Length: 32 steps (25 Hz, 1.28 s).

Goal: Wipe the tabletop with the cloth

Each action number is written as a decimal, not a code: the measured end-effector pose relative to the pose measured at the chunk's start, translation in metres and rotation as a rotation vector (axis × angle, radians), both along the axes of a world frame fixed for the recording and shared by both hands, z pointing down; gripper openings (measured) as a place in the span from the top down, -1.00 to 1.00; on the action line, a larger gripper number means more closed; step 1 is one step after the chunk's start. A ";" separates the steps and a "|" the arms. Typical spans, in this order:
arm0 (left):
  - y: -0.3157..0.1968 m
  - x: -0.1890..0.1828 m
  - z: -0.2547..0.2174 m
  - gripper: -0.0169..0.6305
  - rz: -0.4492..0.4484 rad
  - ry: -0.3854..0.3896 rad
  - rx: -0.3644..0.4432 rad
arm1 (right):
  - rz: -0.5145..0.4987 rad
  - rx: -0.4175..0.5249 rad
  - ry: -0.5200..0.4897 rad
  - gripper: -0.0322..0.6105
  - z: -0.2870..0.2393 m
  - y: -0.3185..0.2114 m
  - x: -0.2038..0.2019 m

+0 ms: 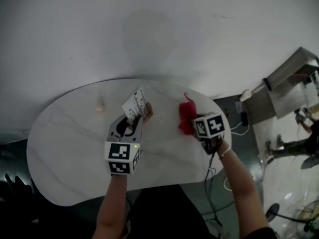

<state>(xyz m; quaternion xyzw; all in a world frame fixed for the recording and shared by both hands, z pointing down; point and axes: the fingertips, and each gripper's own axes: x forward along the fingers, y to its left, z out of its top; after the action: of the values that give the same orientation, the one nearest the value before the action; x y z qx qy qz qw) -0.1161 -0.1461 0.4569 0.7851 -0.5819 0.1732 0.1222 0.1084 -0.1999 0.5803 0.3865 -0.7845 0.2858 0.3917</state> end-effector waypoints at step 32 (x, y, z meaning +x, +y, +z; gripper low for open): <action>-0.053 0.095 0.002 0.55 0.207 -0.018 0.017 | 0.364 0.254 -0.275 0.76 -0.143 0.036 0.105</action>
<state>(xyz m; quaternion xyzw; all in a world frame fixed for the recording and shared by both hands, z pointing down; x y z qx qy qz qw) -0.0209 -0.1992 0.4587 0.8405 -0.5002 0.1870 0.0919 0.2135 -0.1638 0.4377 0.5250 -0.7775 0.3005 0.1718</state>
